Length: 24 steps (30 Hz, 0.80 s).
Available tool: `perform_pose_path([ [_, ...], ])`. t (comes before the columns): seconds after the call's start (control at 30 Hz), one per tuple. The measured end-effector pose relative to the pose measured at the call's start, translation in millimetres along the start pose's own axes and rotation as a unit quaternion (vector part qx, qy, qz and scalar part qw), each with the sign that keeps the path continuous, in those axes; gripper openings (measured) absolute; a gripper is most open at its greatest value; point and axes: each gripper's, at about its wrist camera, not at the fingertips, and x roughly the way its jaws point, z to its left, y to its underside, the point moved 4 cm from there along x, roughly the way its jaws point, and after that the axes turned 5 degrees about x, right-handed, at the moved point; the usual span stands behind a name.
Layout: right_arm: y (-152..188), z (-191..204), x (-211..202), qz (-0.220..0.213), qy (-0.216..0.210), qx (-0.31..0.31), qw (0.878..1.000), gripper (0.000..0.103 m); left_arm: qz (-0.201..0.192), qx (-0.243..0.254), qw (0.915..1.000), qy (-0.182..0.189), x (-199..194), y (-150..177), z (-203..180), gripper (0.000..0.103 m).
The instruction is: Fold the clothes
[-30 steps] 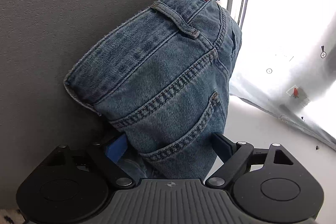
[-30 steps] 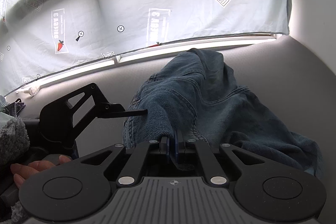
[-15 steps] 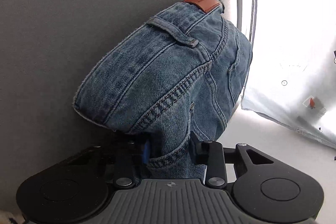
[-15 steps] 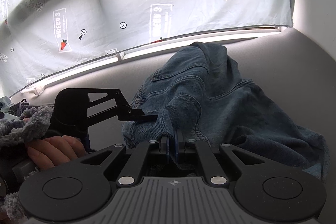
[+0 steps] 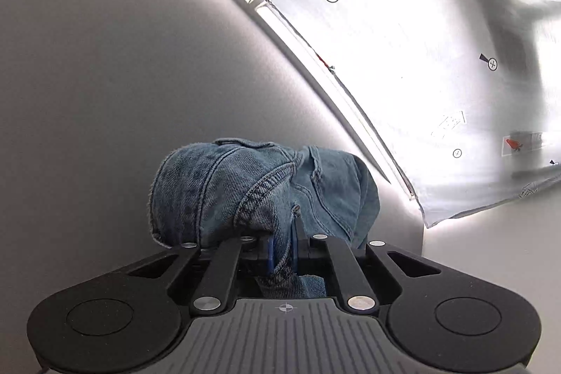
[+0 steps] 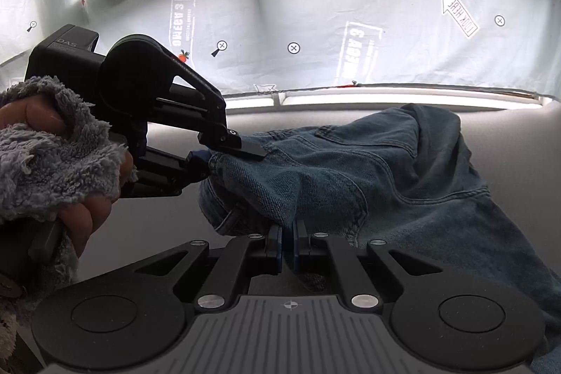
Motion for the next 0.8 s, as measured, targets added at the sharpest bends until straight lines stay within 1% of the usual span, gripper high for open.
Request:
perform_pose_path([
  [0.17,-8,29,1,0.000,-0.065,-0.014,0.998,0.006,-0.036,0.021,0.9985,-0.035,-32,-22,33,0.012],
  [0.23,-5,45,3,0.007,-0.084,-0.024,0.996,0.007,-0.052,0.021,0.9973,-0.048,-55,-39,50,0.012],
  [0.27,-4,54,4,0.010,-0.097,-0.027,0.995,0.007,-0.058,0.021,0.9968,-0.052,-70,-29,65,0.012],
  [0.3,-2,63,5,0.013,-0.110,-0.030,0.993,0.007,-0.063,0.023,0.9963,-0.054,-88,3,86,0.012],
  [0.4,6,91,11,0.027,-0.143,-0.037,0.989,0.007,-0.079,0.028,0.9938,-0.072,-131,22,127,0.012],
  [0.43,9,103,15,0.033,-0.154,-0.041,0.987,0.006,-0.083,0.027,0.9932,-0.078,-139,23,139,0.012],
  [0.5,14,129,20,0.040,-0.170,-0.049,0.983,0.006,-0.087,0.024,0.9922,-0.085,-132,51,156,0.012],
  [0.57,18,154,24,0.043,-0.182,-0.056,0.981,0.006,-0.090,0.022,0.9914,-0.092,-128,66,186,0.012],
  [0.67,24,191,31,0.048,-0.200,-0.051,0.977,0.006,-0.098,0.022,0.9896,-0.103,-100,65,194,0.012],
  [0.73,29,217,39,0.054,-0.213,-0.048,0.974,0.006,-0.102,0.021,0.9877,-0.117,-101,64,221,0.012],
  [0.77,31,231,43,0.058,-0.220,-0.049,0.973,0.006,-0.103,0.020,0.9867,-0.123,-94,61,229,0.012],
  [0.8,34,245,46,0.061,-0.227,-0.050,0.971,0.006,-0.104,0.020,0.9858,-0.130,-101,59,240,0.012],
])
